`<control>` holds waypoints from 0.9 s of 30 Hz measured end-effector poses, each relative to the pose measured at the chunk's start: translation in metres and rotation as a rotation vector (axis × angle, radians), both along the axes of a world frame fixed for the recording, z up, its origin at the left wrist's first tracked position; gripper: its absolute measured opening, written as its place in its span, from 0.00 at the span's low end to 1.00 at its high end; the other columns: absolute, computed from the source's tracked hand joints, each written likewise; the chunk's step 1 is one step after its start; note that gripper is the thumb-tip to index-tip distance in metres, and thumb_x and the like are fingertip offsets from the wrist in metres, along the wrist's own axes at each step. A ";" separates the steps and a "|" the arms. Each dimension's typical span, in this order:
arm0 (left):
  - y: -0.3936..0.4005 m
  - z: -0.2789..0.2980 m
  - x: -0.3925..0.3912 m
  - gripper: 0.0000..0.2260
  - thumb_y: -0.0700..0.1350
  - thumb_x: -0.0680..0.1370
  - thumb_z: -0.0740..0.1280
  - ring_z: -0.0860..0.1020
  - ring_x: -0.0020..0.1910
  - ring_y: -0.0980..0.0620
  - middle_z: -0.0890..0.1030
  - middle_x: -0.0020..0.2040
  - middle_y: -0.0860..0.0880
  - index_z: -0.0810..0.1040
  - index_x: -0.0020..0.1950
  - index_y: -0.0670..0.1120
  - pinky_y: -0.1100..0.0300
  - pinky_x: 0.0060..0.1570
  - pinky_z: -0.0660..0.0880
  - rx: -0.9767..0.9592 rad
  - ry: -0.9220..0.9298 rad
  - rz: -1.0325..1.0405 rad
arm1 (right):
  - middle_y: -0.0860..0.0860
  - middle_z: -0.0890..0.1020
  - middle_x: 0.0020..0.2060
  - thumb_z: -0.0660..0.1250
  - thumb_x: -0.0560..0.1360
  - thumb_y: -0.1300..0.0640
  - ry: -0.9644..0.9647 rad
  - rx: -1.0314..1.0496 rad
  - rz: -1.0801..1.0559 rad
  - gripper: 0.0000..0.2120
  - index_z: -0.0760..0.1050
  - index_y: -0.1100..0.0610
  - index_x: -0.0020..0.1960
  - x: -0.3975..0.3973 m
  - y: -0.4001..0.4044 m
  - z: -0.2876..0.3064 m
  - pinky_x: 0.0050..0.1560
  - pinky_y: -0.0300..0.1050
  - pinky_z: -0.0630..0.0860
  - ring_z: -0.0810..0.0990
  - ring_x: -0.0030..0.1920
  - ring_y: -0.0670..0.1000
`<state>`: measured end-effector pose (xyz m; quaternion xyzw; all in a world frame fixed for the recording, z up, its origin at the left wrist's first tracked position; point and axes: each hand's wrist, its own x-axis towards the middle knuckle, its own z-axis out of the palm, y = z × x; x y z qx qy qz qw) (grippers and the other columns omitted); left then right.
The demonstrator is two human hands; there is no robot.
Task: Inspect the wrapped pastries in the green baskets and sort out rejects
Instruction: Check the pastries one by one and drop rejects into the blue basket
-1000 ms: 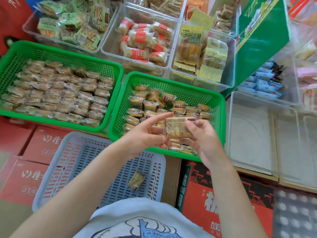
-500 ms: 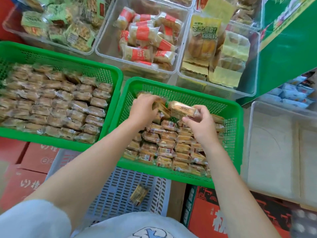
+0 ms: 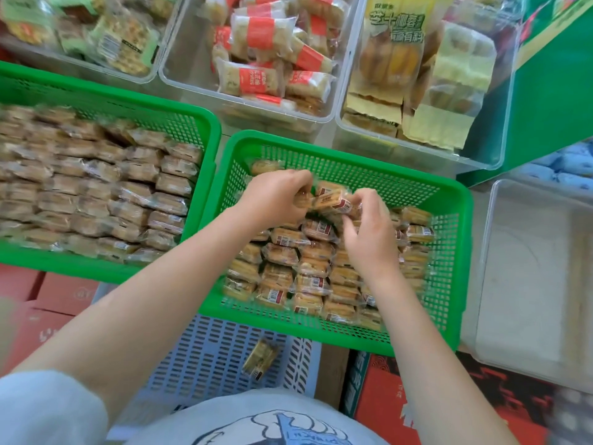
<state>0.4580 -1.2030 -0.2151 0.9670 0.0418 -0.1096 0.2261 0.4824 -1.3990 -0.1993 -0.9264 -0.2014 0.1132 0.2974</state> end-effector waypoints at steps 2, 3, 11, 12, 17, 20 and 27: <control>0.004 0.000 -0.001 0.11 0.43 0.73 0.71 0.76 0.41 0.47 0.80 0.45 0.50 0.76 0.53 0.46 0.51 0.39 0.78 0.044 -0.020 -0.031 | 0.51 0.76 0.53 0.67 0.76 0.68 -0.032 -0.007 0.052 0.13 0.73 0.60 0.59 -0.001 0.000 -0.004 0.59 0.49 0.75 0.75 0.55 0.52; 0.006 0.000 -0.001 0.11 0.42 0.73 0.71 0.76 0.42 0.46 0.80 0.46 0.49 0.77 0.53 0.46 0.50 0.39 0.78 0.057 -0.025 -0.045 | 0.53 0.77 0.54 0.67 0.76 0.69 -0.051 -0.009 0.078 0.13 0.74 0.60 0.59 -0.002 0.002 -0.006 0.60 0.49 0.75 0.75 0.56 0.54; -0.007 -0.013 0.002 0.10 0.42 0.79 0.67 0.74 0.57 0.43 0.78 0.55 0.43 0.80 0.59 0.42 0.46 0.54 0.75 0.177 0.029 -0.140 | 0.63 0.80 0.58 0.71 0.71 0.72 -0.151 -0.265 0.184 0.09 0.82 0.65 0.50 -0.009 0.013 -0.038 0.56 0.62 0.77 0.78 0.58 0.64; -0.008 -0.015 0.000 0.10 0.43 0.80 0.66 0.74 0.57 0.43 0.79 0.56 0.44 0.80 0.59 0.43 0.48 0.55 0.74 0.243 -0.004 -0.161 | 0.63 0.80 0.57 0.72 0.71 0.70 -0.170 -0.291 0.183 0.08 0.82 0.64 0.49 -0.010 0.013 -0.036 0.56 0.61 0.76 0.77 0.58 0.64; -0.012 -0.029 -0.031 0.19 0.52 0.82 0.59 0.73 0.63 0.42 0.76 0.64 0.42 0.76 0.66 0.42 0.47 0.58 0.69 0.464 -0.155 -0.249 | 0.57 0.79 0.48 0.74 0.73 0.62 -0.174 -0.225 0.184 0.07 0.79 0.62 0.49 -0.015 0.005 -0.027 0.48 0.53 0.77 0.77 0.51 0.59; -0.014 -0.035 -0.051 0.28 0.56 0.84 0.50 0.70 0.69 0.42 0.71 0.72 0.41 0.62 0.79 0.40 0.46 0.66 0.65 0.492 -0.074 -0.241 | 0.56 0.77 0.53 0.69 0.77 0.61 -0.026 -0.272 0.229 0.11 0.76 0.62 0.59 -0.020 0.003 -0.029 0.53 0.52 0.78 0.75 0.57 0.56; -0.028 -0.047 -0.074 0.29 0.62 0.83 0.40 0.54 0.80 0.38 0.56 0.81 0.40 0.50 0.83 0.54 0.41 0.77 0.51 0.330 -0.020 -0.192 | 0.58 0.74 0.60 0.65 0.80 0.61 0.056 -0.328 0.102 0.13 0.71 0.63 0.63 -0.023 0.007 -0.029 0.61 0.49 0.72 0.72 0.63 0.57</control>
